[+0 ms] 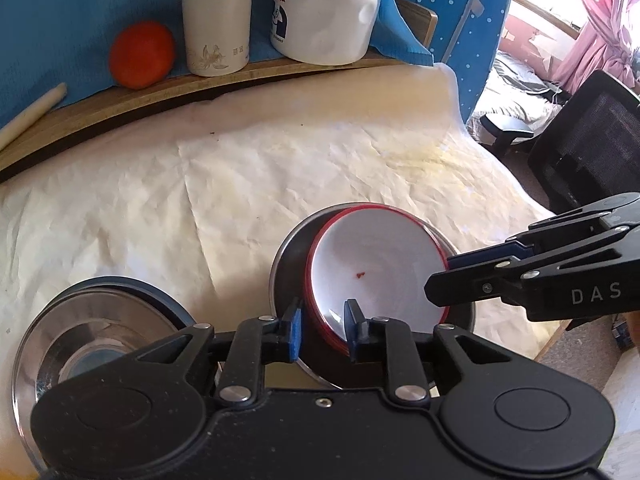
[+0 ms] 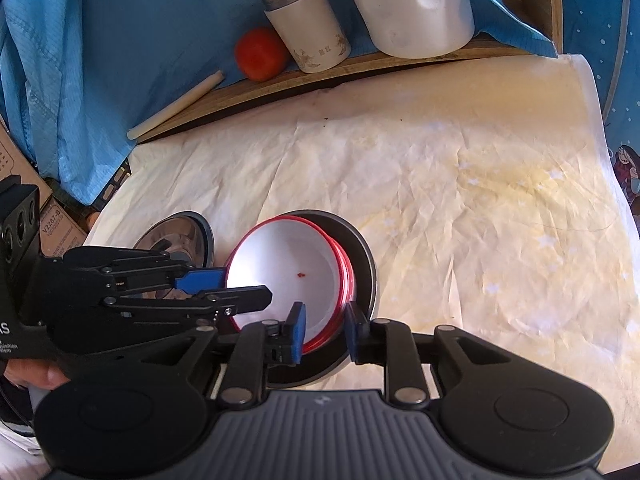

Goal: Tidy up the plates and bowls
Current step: 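Carry the small white bowl with the left gripper and lower it into the stacked bowls, then open the left gripper and release the small white bowl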

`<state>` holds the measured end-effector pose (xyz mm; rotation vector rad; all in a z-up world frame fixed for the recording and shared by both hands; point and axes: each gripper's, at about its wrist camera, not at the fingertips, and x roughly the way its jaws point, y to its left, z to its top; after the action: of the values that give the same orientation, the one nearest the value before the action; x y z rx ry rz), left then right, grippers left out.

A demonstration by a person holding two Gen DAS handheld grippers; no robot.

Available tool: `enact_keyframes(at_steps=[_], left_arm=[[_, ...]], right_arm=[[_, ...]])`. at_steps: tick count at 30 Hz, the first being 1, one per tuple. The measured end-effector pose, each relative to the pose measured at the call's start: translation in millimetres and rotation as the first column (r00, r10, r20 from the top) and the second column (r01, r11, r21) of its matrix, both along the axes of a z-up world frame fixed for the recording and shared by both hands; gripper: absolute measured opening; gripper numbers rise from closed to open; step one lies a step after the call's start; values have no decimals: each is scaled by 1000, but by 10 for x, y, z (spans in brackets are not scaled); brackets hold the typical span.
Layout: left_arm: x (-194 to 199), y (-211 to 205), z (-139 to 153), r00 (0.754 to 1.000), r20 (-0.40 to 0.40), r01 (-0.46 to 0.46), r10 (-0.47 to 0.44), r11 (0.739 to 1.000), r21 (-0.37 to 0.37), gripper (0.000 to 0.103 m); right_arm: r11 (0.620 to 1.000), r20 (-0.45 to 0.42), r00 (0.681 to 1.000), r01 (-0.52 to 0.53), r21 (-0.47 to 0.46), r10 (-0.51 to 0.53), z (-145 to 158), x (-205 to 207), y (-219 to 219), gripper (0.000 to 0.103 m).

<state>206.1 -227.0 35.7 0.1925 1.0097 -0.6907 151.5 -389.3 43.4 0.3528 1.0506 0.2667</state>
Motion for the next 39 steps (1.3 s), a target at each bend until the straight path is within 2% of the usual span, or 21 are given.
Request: enact_keyframes(at_steps=[4,9,11,13,17,20,22,24,30,35,39], left_arm=[[-6,48,41,1000,0,-6,6,1000,-24,29],[-34,79,97,1000,12,-7,8,999,-44,36],[-48,99,128,1000,19,-7,8,999,-53,39],[-55,128,164,999,32,-14,15,998,-57,47],[-54,227,234,998,50,-42,46,996,-75,52],[-22,312,270,995,59,-78,83,993,-88,67],[6,381,280,990,62,-120,127,987,-103,83],[51,449,278,985,54,-159,167,980,-117,89],[171,555,222,979,36,-196,201,974,-113,100],[232,598,157,980,27,-194,197,976,-101,101],[257,612,108,982,57,-173,177,982,-78,101]], right_arm=[[1000,14,1000,6,10,-7,39,-16,-23,35],[1000,35,999,9,-7,-9,102,-50,-13,53],[1000,41,999,12,-11,-12,125,-72,-16,55],[1000,47,999,17,-7,-17,141,-99,-38,59],[999,62,997,36,-2,-36,176,-143,-106,68],[999,73,996,53,1,-53,201,-177,-160,77],[998,77,995,61,-4,-61,208,-183,-189,88],[998,78,995,66,-13,-65,209,-189,-206,94],[997,62,996,70,-42,-67,170,-191,-233,102],[993,48,996,75,-92,-71,118,-193,-249,102],[988,40,997,77,-136,-73,66,-187,-271,102]])
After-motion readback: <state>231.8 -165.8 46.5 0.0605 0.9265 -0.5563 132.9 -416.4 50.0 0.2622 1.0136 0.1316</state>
